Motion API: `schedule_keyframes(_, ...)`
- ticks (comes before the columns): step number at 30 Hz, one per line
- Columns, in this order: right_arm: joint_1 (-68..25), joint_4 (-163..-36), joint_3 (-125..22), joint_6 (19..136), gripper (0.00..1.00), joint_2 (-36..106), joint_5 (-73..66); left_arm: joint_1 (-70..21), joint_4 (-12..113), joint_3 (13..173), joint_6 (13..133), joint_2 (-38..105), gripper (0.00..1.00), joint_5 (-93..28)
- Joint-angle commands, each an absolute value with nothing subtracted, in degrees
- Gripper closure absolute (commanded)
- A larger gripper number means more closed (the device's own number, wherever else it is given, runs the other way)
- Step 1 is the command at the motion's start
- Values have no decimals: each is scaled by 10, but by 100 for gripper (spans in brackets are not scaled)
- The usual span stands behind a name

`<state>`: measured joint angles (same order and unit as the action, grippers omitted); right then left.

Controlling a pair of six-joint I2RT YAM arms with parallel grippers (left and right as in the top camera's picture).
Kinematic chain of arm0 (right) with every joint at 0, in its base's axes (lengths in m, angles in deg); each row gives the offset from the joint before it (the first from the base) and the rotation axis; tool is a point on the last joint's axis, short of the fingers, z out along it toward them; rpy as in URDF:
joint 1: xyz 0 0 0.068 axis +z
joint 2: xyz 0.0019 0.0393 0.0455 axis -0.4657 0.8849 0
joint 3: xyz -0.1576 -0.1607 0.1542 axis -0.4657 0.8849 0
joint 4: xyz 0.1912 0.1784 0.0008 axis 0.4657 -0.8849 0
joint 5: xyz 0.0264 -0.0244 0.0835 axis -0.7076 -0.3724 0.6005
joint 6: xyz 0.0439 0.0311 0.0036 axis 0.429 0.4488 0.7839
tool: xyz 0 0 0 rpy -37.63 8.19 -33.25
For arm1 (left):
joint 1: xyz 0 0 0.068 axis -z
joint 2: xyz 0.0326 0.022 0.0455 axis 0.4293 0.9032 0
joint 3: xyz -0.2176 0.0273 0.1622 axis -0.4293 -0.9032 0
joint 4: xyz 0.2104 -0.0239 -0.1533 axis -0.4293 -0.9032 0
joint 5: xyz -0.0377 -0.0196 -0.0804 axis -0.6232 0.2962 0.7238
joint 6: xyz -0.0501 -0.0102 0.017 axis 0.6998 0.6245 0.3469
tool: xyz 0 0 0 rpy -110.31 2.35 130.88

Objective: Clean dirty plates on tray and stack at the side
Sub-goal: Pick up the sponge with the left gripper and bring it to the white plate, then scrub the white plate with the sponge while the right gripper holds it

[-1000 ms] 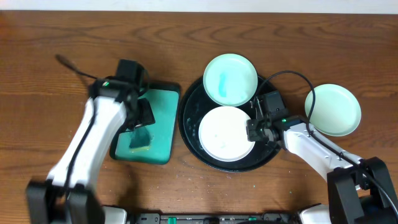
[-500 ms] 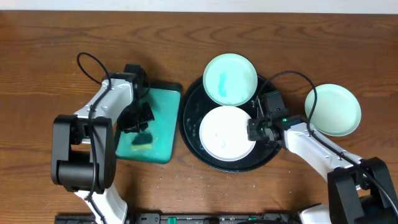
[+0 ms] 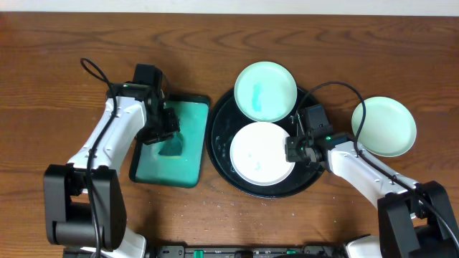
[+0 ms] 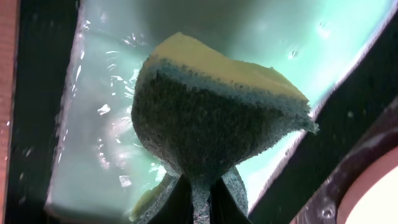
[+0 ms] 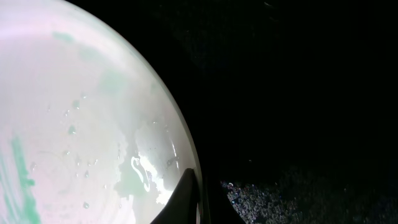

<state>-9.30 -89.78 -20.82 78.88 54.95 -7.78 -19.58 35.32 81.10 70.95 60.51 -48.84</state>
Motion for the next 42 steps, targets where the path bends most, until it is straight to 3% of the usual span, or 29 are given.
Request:
schedule_keyframes(1,-108,-907,-202,803,99,557,-136,-188,397,768,701,623,93,-507)
schedule_keyframes(7,-108,-905,-202,804,99,557,-134,-177,472,701,719,653,93,-508)
schedule_keyframes(19,-108,-905,-202,805,99,557,-134,-165,350,821,739,549,93,-448)
schedule_keyframes(27,-108,-902,-202,828,99,557,-127,-44,436,817,809,558,93,-381)
schedule_keyframes(35,-108,-906,-202,828,99,557,-124,133,579,817,931,679,93,-371)
schedule_keyframes(42,-108,-914,-202,828,99,557,-124,153,613,818,953,738,93,-372)
